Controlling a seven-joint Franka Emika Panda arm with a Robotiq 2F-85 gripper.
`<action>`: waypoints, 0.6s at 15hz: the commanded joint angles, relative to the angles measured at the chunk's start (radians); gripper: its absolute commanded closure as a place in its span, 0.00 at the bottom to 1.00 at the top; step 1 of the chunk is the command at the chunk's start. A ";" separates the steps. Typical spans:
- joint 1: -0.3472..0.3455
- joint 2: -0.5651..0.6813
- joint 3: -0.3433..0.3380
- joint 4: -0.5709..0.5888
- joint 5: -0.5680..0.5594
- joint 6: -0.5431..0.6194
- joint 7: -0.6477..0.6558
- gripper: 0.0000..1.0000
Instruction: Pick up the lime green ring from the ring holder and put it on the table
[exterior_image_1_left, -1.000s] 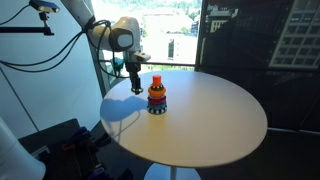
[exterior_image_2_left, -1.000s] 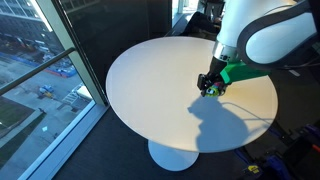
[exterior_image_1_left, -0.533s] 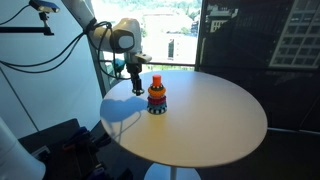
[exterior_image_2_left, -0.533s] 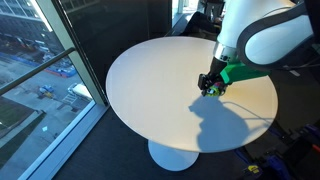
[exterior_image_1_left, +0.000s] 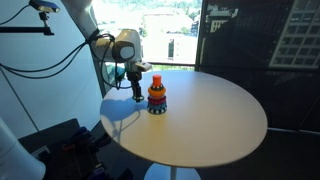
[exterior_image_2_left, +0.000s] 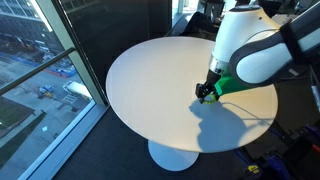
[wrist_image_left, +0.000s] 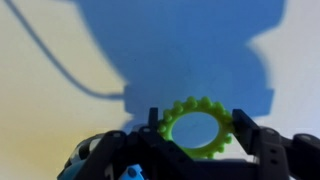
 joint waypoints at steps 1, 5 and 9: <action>0.040 0.039 -0.025 0.021 -0.027 0.016 0.040 0.52; 0.068 0.058 -0.039 0.030 -0.026 0.008 0.045 0.52; 0.082 0.062 -0.052 0.035 -0.029 -0.005 0.045 0.46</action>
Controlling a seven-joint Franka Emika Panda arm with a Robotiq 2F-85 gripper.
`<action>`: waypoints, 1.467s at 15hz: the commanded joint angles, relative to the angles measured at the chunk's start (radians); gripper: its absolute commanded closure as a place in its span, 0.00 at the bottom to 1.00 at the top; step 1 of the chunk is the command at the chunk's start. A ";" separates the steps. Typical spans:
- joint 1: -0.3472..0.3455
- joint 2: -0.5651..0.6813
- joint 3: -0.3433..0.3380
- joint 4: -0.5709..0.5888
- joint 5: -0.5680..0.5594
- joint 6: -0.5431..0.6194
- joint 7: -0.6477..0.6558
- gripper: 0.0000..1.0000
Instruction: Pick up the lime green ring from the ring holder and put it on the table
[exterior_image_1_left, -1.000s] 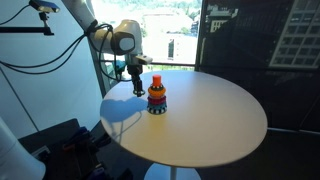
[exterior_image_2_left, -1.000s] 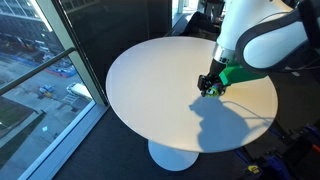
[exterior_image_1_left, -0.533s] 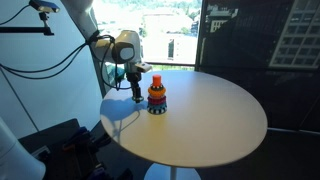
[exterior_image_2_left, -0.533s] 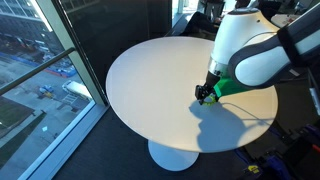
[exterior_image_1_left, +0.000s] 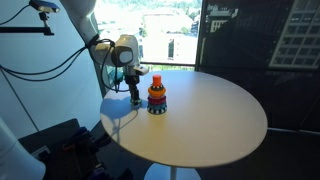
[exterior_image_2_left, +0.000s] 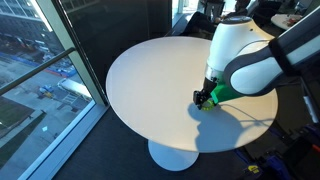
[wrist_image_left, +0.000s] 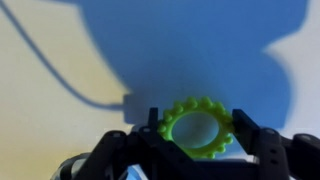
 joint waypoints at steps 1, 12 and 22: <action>0.020 0.009 -0.024 0.023 -0.030 -0.021 0.031 0.34; -0.008 -0.079 -0.013 0.030 -0.018 -0.175 -0.020 0.00; -0.099 -0.310 0.012 0.076 -0.059 -0.551 -0.106 0.00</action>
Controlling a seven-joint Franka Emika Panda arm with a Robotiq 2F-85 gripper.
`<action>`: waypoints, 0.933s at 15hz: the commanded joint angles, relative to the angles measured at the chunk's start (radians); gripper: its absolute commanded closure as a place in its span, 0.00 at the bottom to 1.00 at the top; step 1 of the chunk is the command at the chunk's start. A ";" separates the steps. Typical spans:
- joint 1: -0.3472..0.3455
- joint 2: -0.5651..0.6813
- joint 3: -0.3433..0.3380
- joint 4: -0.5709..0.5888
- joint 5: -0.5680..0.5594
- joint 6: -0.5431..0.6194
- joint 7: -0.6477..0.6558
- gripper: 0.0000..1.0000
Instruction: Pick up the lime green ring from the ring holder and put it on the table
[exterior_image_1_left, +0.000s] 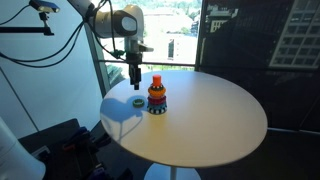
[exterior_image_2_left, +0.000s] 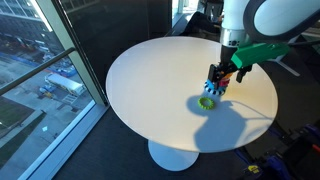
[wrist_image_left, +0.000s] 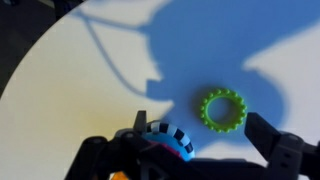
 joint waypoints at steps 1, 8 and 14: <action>-0.053 -0.092 0.027 0.021 -0.005 -0.137 -0.091 0.00; -0.117 -0.240 0.040 0.049 0.023 -0.328 -0.242 0.00; -0.152 -0.385 0.038 0.042 0.068 -0.372 -0.270 0.00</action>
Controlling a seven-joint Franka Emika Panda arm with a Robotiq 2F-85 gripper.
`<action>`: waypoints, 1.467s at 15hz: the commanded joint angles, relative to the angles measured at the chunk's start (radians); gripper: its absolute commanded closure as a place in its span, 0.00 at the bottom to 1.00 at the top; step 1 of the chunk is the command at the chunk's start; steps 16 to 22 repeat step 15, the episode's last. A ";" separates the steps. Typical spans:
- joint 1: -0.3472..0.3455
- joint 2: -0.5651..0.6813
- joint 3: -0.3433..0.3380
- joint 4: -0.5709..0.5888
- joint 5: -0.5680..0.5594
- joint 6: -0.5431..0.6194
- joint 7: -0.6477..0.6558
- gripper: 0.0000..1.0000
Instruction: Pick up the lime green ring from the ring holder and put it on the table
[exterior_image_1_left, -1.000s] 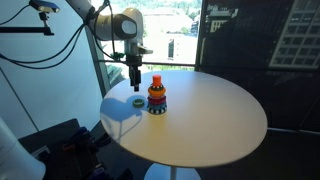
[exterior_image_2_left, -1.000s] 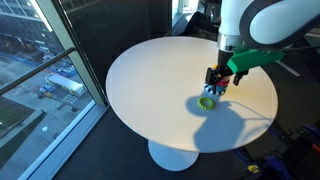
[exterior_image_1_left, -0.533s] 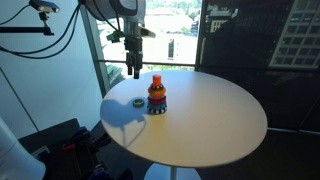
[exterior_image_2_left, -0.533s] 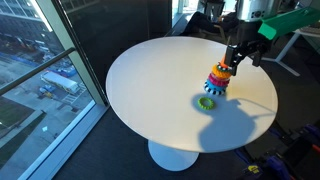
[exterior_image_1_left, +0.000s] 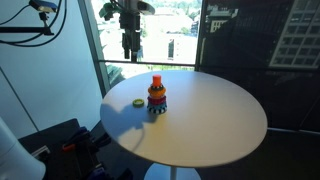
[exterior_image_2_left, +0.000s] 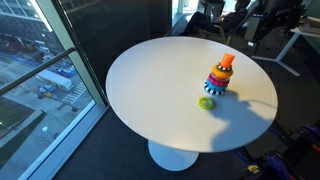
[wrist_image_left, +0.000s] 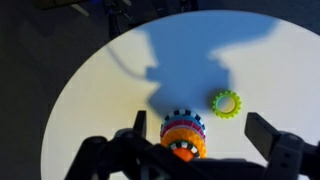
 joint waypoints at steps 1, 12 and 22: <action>-0.032 -0.095 0.012 -0.003 0.040 -0.031 -0.042 0.00; -0.050 -0.146 0.027 -0.009 0.049 -0.011 -0.049 0.00; -0.050 -0.146 0.027 -0.010 0.049 -0.011 -0.050 0.00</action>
